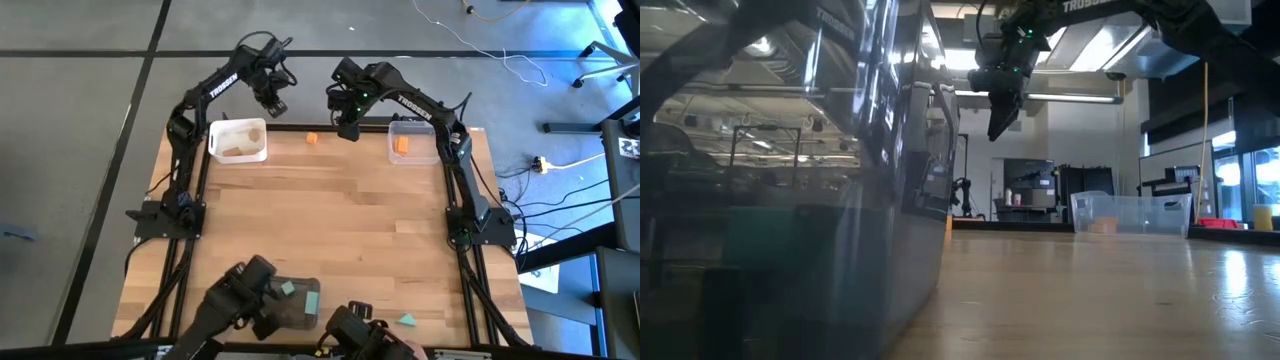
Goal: Sort & place blocks by color
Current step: Put the yellow block into the transparent bin
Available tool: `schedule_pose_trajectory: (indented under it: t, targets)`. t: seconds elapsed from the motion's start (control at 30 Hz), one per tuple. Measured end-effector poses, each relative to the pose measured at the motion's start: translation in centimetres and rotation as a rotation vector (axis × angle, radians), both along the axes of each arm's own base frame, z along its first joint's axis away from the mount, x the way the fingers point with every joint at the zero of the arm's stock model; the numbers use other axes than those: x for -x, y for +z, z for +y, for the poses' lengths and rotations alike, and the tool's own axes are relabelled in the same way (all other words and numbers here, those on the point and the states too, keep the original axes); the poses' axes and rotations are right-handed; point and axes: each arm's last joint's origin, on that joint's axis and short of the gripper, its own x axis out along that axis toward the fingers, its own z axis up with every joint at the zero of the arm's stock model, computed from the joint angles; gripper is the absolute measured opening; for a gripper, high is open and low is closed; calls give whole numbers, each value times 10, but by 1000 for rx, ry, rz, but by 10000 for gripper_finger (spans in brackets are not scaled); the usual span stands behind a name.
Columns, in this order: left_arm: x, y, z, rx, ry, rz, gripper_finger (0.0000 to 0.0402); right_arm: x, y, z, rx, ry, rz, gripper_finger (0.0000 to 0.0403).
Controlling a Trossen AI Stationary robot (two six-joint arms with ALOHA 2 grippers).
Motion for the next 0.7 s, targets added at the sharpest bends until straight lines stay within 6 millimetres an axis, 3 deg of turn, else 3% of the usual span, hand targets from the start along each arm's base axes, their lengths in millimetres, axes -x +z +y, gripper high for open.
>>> schedule_pose_trajectory:
  t: [0.17,0.5,0.7]
  targets:
    - [-14,-20,1,47,-63,9,0,0,0,0,2,0,-4,184]
    - [-64,-85,-17,210,-192,48,0,-1,0,0,3,0,-7,184]
    - [-87,-85,-26,125,-260,-4,0,-1,0,-1,7,0,-13,184]
